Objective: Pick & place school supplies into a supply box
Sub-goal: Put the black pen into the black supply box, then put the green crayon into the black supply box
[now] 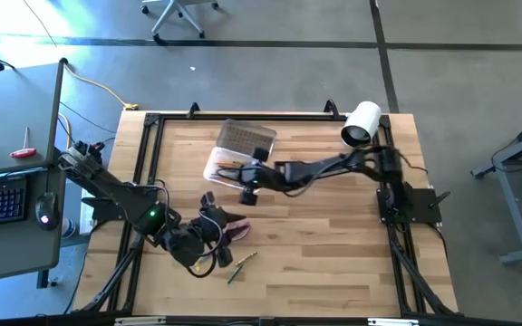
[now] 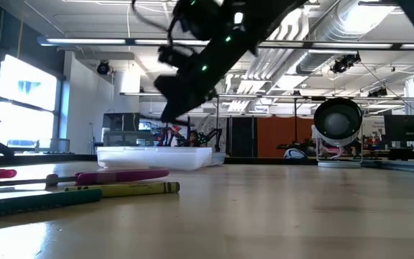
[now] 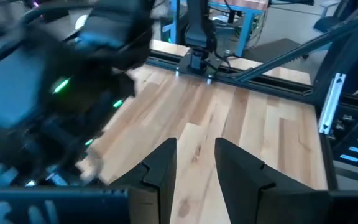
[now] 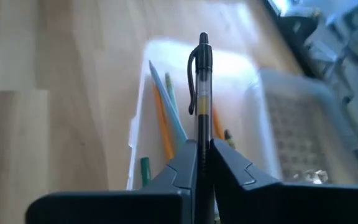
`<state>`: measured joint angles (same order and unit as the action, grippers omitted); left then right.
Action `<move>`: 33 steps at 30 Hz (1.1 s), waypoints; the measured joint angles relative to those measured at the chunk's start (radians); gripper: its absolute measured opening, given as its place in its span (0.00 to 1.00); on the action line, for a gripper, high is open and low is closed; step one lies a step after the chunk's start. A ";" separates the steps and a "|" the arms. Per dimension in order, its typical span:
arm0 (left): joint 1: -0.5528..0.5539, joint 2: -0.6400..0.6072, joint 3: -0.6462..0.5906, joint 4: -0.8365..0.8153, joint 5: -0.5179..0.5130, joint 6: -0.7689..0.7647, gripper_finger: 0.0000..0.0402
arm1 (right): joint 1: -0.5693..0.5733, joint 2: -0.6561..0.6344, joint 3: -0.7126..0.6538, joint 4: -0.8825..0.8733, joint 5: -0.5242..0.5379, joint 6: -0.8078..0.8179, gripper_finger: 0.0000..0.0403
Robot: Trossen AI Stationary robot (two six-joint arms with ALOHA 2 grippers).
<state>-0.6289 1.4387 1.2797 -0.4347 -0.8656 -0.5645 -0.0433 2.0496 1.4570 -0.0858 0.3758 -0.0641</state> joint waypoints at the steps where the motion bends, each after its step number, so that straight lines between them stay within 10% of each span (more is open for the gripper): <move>1: 0.000 0.000 0.000 0.003 0.012 -0.007 0.36 | -0.007 0.032 0.034 -0.028 0.000 0.013 0.05; 17: -0.013 0.000 -0.001 0.018 0.045 0.026 0.36 | -0.028 0.128 0.147 -0.135 -0.005 -0.013 0.25; 33: -0.034 0.000 -0.001 0.023 0.050 0.029 0.36 | 0.333 -0.066 0.046 -0.238 -0.098 -0.056 0.38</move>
<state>-0.6630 1.4387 1.2789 -0.4114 -0.8158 -0.5359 0.2894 1.9833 1.5030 -0.3236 0.2776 -0.1205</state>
